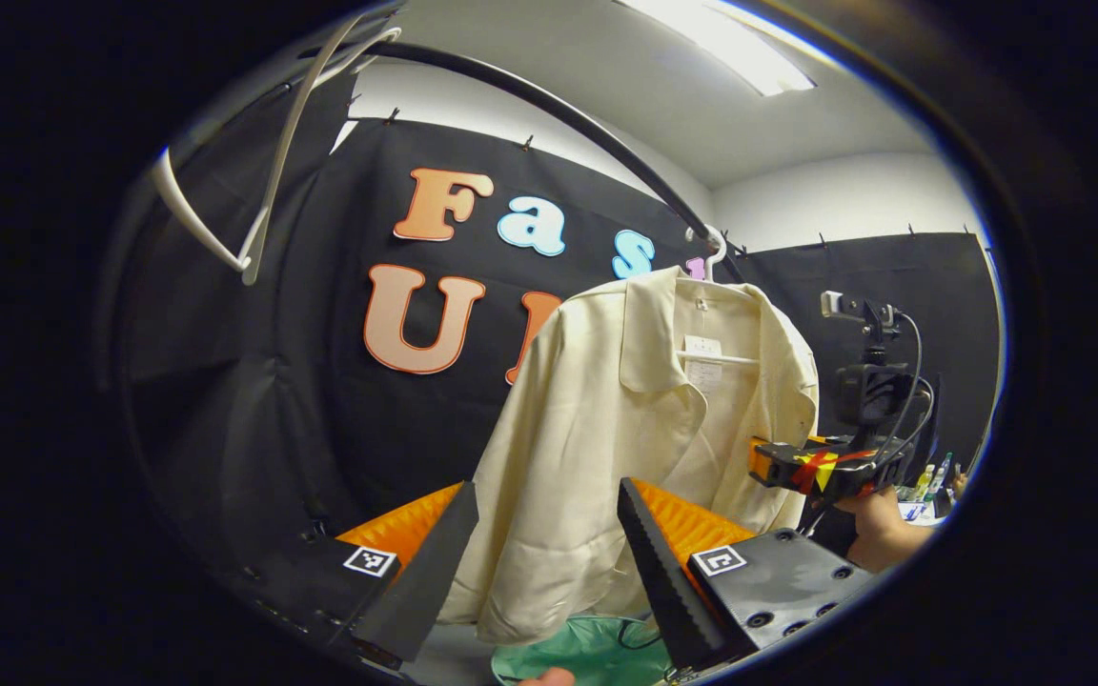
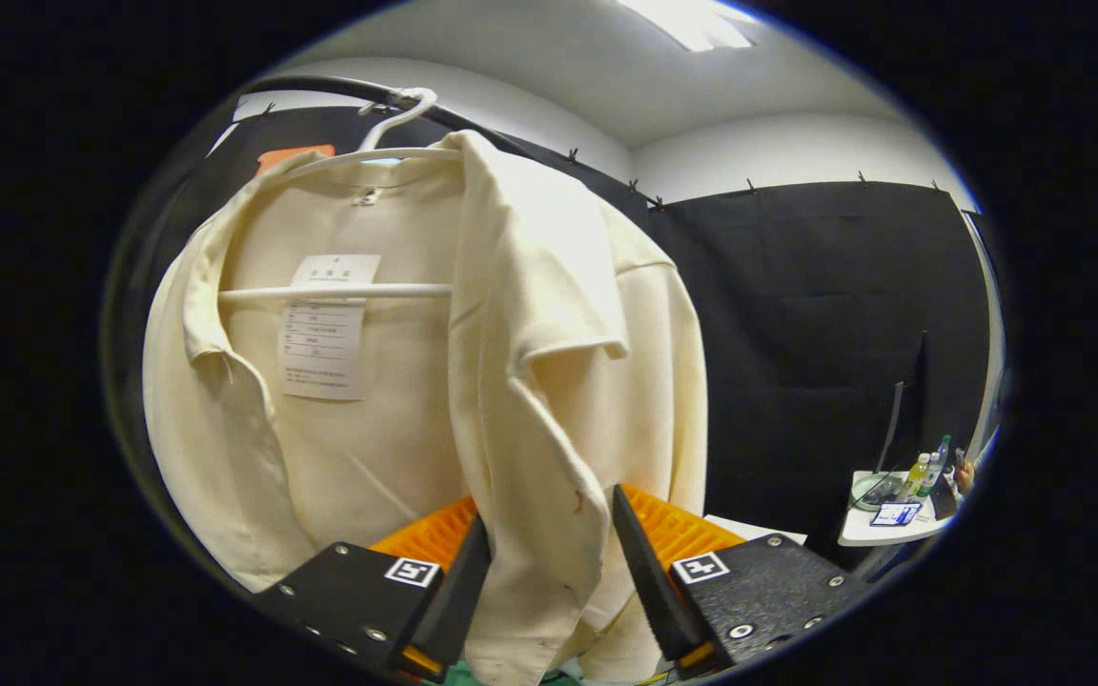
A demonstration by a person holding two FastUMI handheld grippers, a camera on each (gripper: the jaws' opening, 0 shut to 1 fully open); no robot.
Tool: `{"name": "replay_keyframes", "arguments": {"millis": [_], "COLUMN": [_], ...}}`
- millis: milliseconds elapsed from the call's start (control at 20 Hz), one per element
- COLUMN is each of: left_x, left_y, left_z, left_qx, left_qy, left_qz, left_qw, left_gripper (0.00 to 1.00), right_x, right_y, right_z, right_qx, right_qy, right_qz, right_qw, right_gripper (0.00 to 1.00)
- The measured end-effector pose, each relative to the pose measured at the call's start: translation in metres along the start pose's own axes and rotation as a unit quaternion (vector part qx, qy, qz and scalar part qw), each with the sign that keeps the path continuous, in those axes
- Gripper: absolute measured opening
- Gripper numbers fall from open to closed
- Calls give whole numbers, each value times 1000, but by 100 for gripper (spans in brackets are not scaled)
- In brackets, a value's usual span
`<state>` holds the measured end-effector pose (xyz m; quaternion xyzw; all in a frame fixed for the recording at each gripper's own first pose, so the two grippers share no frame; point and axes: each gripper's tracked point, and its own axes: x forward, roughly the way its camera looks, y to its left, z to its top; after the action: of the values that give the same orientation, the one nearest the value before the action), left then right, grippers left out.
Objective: Grasp the clothes on the hanger with both hands and then place them into the laundry hamper below.
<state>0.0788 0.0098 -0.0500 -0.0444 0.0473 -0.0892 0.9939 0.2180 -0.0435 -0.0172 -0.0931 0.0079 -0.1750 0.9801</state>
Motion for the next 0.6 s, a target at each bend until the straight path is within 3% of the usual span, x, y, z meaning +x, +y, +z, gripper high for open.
{"name": "replay_keyframes", "arguments": {"millis": [50,150,200,250,500,550,600], "left_x": [3,19,31,43,111,123,136], "left_y": [-4,-27,-47,-67,-141,-151,-155], "left_z": [0,-2,-4,-5,-8,-10,-10], "left_qx": [0,-2,0,5,25,30,33], "left_qy": [-2,-6,-4,-6,-37,-46,-60], "left_qz": [4,0,-11,-23,-39,-35,-16], "left_qw": [1000,1000,1000,1000,998,998,997], "left_gripper": [97,97,100,97,96,100,97], "right_x": [-1,-7,-13,-19,-44,-45,-45], "right_y": [-3,-3,-5,-6,-5,-9,-13], "right_z": [2,9,12,17,31,32,34], "right_qx": [10,24,24,23,51,55,59], "right_qy": [2,-3,-6,-12,-21,-19,-20], "right_qz": [20,66,84,103,196,206,213], "right_qw": [1000,998,996,994,979,977,975], "right_gripper": [44,18,13,6,4,4,3]}}
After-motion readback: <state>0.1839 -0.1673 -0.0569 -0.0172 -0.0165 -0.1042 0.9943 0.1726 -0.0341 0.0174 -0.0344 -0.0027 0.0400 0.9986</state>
